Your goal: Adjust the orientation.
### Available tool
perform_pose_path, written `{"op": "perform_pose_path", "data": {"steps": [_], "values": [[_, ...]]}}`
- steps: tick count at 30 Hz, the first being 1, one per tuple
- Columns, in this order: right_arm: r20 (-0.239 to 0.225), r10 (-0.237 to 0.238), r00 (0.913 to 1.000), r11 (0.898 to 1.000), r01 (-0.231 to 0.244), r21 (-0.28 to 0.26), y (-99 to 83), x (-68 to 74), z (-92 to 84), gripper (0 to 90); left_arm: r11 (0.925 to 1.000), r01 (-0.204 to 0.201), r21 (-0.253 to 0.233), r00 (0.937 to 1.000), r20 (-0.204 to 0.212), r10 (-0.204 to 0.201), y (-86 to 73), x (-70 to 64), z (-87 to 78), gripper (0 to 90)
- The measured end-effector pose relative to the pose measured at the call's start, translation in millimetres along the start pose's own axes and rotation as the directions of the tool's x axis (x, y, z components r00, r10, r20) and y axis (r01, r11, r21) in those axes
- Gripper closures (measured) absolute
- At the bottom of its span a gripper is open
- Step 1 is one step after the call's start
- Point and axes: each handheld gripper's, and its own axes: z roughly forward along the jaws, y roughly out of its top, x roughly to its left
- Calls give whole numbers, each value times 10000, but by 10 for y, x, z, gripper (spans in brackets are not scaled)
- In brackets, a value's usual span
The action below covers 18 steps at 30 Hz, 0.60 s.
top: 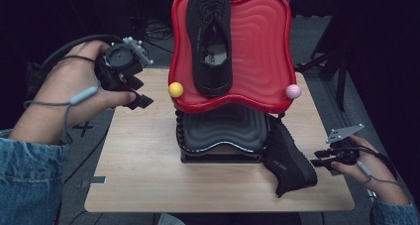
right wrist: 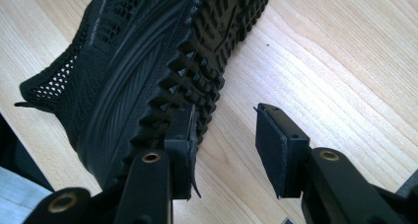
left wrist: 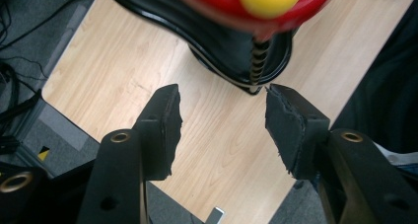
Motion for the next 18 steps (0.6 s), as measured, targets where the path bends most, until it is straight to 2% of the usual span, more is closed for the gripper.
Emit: {"op": "perform_pose_path", "data": {"steps": [2,8,12,13,18], "values": [[40,-3,10000,10000,3,-10,0,-6,-13,610,9998,178,72,9996,233,-179,-72,21,136,465],[50,-124,9999,9998,124,-129,54,-19,-41,611,9978,482,458,9977,460,-503,-238,55,471,453],[110,-262,9996,9993,265,-246,108,-43,-55,613,9971,648,393,9964,527,-668,-325,40,659,398],[110,-262,9996,9993,265,-246,108,-43,-55,613,9976,586,379,9968,528,-605,-347,44,709,398],[-114,-416,9991,9978,410,-526,193,1,-73,623,9958,875,257,9942,609,-889,-458,76,931,376]]}}
